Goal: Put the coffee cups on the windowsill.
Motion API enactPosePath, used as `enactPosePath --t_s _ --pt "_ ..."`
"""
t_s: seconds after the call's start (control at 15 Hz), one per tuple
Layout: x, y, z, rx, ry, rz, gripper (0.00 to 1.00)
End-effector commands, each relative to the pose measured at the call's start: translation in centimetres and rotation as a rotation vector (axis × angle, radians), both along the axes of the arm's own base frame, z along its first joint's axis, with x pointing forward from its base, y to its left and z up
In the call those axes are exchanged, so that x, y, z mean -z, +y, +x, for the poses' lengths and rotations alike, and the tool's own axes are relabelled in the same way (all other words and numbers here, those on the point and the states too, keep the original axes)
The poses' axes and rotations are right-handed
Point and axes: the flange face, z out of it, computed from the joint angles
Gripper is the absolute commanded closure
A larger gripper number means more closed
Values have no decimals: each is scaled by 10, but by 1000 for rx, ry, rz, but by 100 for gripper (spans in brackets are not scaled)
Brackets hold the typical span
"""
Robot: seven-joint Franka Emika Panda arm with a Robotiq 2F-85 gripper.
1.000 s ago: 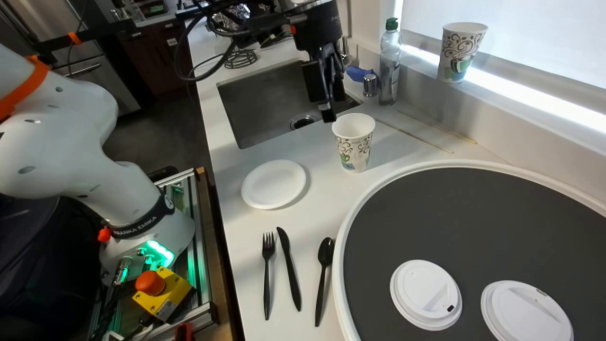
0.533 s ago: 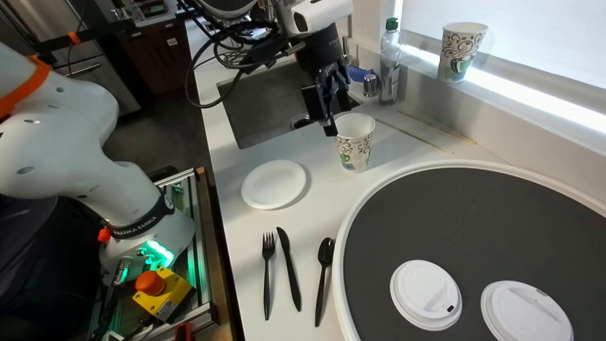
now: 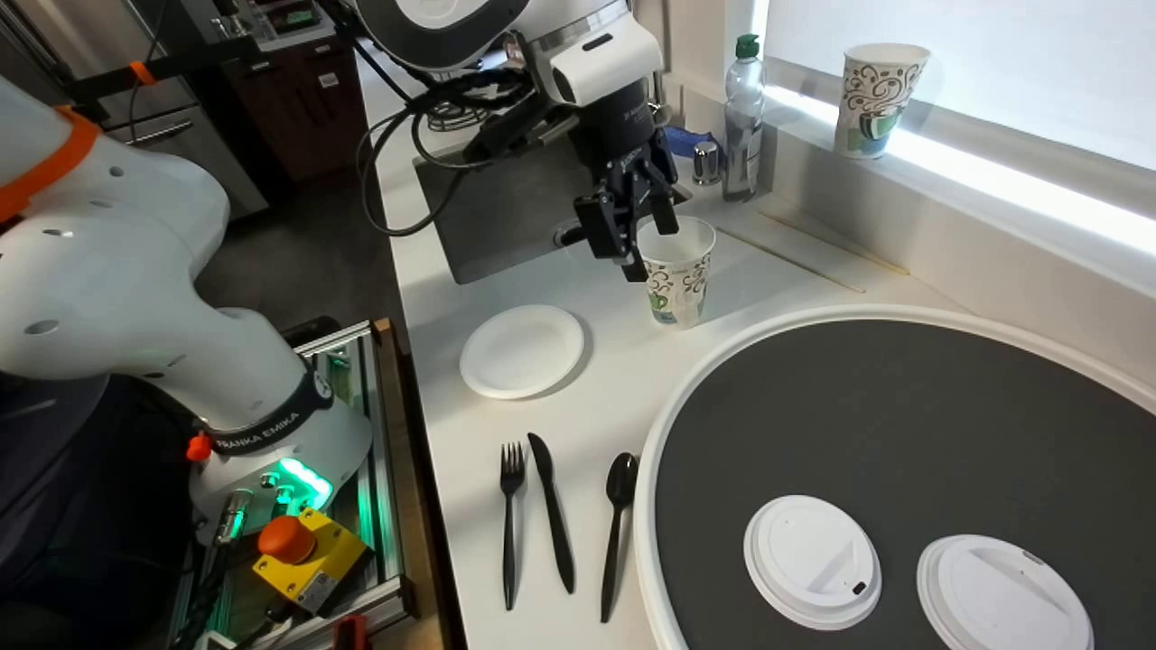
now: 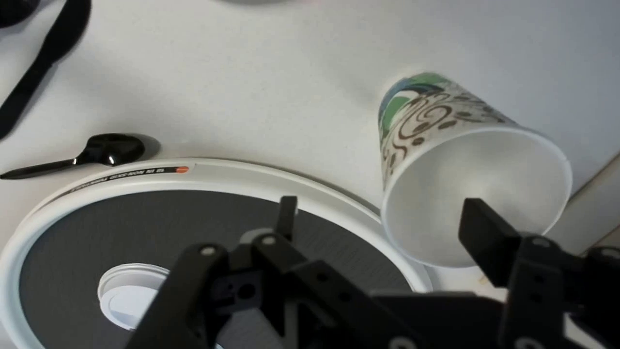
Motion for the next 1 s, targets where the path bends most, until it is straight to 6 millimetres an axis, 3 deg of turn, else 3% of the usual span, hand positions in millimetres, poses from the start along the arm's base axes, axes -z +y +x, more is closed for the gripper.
enactPosePath --t_s 0.0,0.13,0.53,0.93 --pt "13 0 -5 43 -9 4 38" --pt "16 1 -5 45 -6 10 48" --pt "22 4 -3 55 4 23 96" --pt "9 5 8 58 -45 43 99"
